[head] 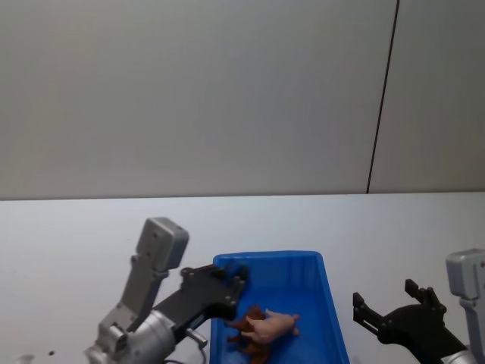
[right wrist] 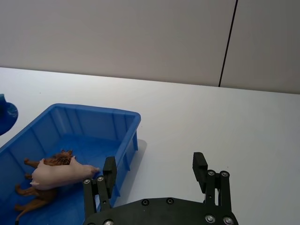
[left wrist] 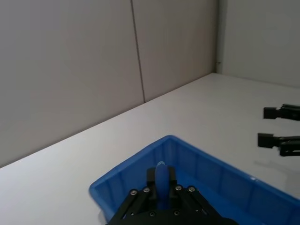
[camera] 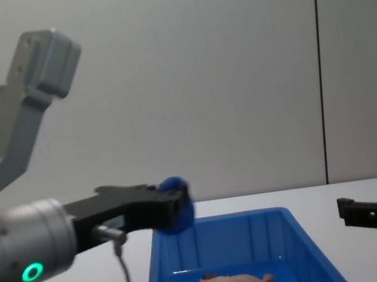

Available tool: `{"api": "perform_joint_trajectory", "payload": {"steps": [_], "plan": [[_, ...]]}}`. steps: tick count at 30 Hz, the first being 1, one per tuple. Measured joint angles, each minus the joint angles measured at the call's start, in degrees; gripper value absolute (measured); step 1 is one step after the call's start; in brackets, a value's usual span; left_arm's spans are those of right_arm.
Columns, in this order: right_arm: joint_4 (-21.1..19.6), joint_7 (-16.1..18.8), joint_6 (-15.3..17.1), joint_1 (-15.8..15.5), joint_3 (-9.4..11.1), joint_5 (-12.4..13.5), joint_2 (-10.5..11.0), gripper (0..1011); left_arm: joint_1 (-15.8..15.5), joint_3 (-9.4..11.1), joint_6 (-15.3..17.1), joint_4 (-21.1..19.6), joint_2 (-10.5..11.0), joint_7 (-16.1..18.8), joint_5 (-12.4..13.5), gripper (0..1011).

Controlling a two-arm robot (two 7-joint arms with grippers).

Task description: Pick up the two dolls from the table and place them into the box.

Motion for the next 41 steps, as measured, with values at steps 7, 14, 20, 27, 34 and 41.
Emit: {"api": "perform_joint_trajectory", "payload": {"steps": [7,14,20,27,34,41], "plan": [[0.0,0.0,0.0,0.0,0.0,0.0,0.0,1001,-1.8,1.0,-0.8,1.4,-2.1,-2.8,0.3,312],[0.0,0.0,0.0,0.0,0.0,0.0,0.0,1001,-2.8,1.6,-1.5,2.4,-3.4,-4.2,0.6,565],[0.0,0.0,0.0,0.0,0.0,0.0,0.0,1001,-3.3,1.9,-1.8,2.8,-4.0,-5.0,0.7,746],[0.0,0.0,0.0,0.0,0.0,0.0,0.0,1001,-3.7,2.1,-2.0,3.2,-4.5,-5.4,0.7,941],[0.0,0.0,0.0,0.0,0.0,0.0,0.0,1001,-3.9,2.3,-2.1,3.4,-4.8,-5.7,0.8,1000],[0.0,0.0,0.0,0.0,0.0,0.0,0.0,1001,-4.0,2.3,-2.2,3.5,-4.9,-5.9,0.8,1001]]}}
